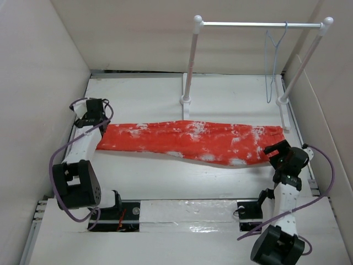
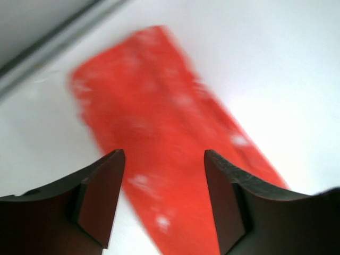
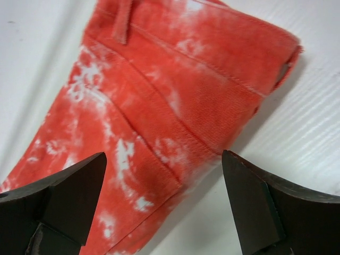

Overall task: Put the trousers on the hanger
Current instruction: Fold the trousers at the center of the board.

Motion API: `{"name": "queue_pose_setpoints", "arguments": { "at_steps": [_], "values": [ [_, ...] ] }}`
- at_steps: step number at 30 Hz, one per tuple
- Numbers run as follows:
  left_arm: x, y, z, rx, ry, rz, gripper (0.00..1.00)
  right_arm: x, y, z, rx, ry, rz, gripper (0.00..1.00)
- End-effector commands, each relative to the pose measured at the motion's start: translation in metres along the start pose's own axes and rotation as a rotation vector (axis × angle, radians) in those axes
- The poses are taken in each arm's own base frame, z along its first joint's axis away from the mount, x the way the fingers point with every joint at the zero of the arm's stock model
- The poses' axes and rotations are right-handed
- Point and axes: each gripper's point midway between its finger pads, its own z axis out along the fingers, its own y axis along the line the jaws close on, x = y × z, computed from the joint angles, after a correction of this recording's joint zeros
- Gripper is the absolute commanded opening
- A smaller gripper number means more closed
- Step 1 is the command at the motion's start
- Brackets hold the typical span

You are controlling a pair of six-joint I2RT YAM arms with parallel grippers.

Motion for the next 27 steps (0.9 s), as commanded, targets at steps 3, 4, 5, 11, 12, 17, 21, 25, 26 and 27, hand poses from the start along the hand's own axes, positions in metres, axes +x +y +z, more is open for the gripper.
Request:
{"name": "queue_pose_setpoints", "arguments": {
  "at_steps": [3,4,5,11,12,17,21,25,26,27],
  "values": [
    [-0.022,-0.115,-0.100,0.555,-0.107,-0.006,0.38,-0.031,-0.007,0.014,0.024,-0.086,0.008,0.95],
    [-0.015,-0.123,-0.111,0.616,-0.093,0.000,0.29,-0.033,-0.006,0.017,0.012,-0.093,0.011,0.96],
    [-0.013,-0.135,-0.133,0.719,-0.082,0.002,0.21,-0.027,-0.011,0.022,0.030,-0.062,0.016,0.96],
    [0.048,-0.173,-0.205,1.020,0.017,0.050,0.00,-0.041,-0.026,0.032,0.091,-0.079,0.074,0.95],
    [0.056,-0.177,-0.213,1.051,0.018,0.058,0.00,-0.041,-0.026,0.034,0.091,-0.077,0.080,0.94],
    [0.125,-0.185,-0.227,1.061,0.066,0.160,0.00,-0.060,-0.030,0.045,0.118,-0.125,0.115,0.72],
    [0.147,-0.182,-0.225,1.089,0.081,0.168,0.00,-0.057,-0.016,0.050,0.043,-0.044,0.073,0.11],
    [0.172,-0.179,-0.223,1.063,0.072,0.235,0.00,-0.045,0.034,0.022,-0.171,-0.046,-0.046,0.00],
    [0.178,-0.179,-0.217,1.025,0.057,0.253,0.00,-0.053,0.056,0.002,-0.259,-0.111,-0.113,0.00],
    [0.184,-0.179,-0.218,1.016,0.055,0.270,0.00,-0.040,0.077,-0.010,-0.339,-0.090,-0.161,0.00]
  ]
}}
